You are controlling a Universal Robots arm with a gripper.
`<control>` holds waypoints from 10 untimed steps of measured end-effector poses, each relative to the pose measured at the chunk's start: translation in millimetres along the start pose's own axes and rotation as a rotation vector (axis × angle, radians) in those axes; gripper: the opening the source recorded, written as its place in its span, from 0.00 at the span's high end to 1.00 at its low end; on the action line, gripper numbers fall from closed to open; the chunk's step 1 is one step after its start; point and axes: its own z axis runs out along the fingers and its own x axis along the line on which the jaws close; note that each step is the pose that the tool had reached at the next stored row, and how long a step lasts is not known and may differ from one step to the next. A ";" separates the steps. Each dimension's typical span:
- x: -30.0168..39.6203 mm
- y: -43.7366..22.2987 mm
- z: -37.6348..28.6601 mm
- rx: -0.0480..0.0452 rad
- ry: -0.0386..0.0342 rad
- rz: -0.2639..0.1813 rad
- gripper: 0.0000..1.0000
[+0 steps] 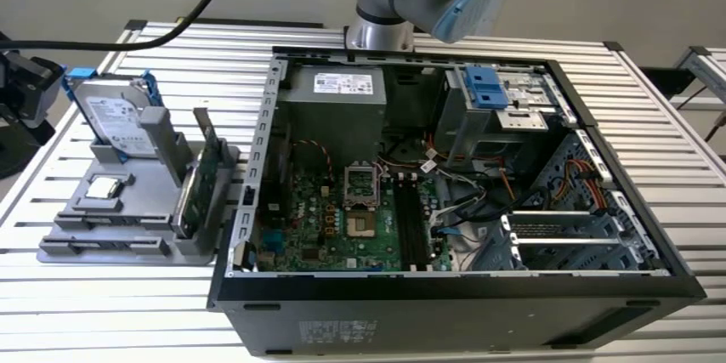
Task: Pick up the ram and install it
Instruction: 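Pick up the ram and move it above insertion slot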
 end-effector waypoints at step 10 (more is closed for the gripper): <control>0.0 0.0 0.8 0.0004 -0.0009 0.025 1.00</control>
